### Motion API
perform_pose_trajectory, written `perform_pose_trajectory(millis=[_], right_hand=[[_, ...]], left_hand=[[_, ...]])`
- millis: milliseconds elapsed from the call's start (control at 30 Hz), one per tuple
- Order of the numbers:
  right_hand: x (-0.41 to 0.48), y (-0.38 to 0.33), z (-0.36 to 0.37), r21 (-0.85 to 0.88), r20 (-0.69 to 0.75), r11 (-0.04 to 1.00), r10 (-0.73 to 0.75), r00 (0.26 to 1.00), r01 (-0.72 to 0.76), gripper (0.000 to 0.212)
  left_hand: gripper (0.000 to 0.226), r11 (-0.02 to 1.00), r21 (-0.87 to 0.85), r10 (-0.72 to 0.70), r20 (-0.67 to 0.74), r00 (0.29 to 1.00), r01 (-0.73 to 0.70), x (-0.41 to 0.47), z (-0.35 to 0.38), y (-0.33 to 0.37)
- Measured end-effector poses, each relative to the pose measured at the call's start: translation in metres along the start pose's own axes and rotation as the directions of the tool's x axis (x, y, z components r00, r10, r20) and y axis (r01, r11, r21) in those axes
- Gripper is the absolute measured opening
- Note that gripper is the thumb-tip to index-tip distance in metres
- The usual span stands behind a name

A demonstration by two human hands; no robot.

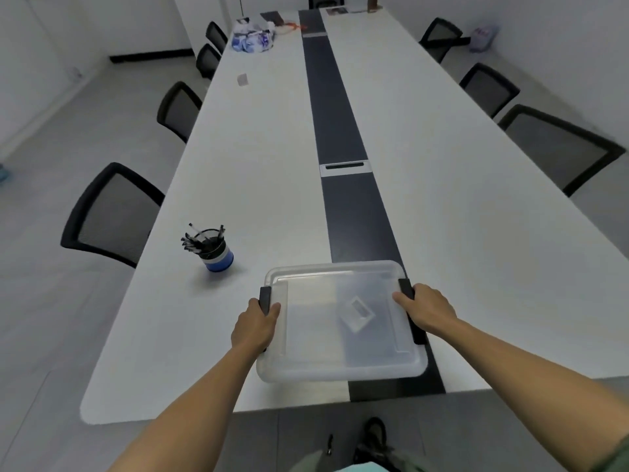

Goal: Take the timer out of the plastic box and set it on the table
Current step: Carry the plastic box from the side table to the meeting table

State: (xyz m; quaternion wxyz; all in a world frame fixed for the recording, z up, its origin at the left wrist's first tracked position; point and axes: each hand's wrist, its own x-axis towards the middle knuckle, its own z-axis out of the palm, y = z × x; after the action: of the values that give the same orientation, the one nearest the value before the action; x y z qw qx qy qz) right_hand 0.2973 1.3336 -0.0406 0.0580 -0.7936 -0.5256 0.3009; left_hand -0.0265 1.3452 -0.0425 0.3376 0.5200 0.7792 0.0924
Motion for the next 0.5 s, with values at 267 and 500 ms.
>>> perform_pose_trajectory(millis=[267, 500], right_hand=[[0.028, -0.011, 0.012, -0.004, 0.053, 0.999, -0.050, 0.997, 0.051, 0.031], [0.034, -0.008, 0.013, 0.136, 0.133, 0.990, -0.059, 0.989, 0.041, 0.027]], left_hand=[[0.042, 0.999, -0.002, -0.050, -0.004, 0.999, 0.050, 0.024, 0.010, -0.009], [0.036, 0.981, -0.192, 0.015, 0.148, 0.989, 0.014, 0.040, 0.000, -0.022]])
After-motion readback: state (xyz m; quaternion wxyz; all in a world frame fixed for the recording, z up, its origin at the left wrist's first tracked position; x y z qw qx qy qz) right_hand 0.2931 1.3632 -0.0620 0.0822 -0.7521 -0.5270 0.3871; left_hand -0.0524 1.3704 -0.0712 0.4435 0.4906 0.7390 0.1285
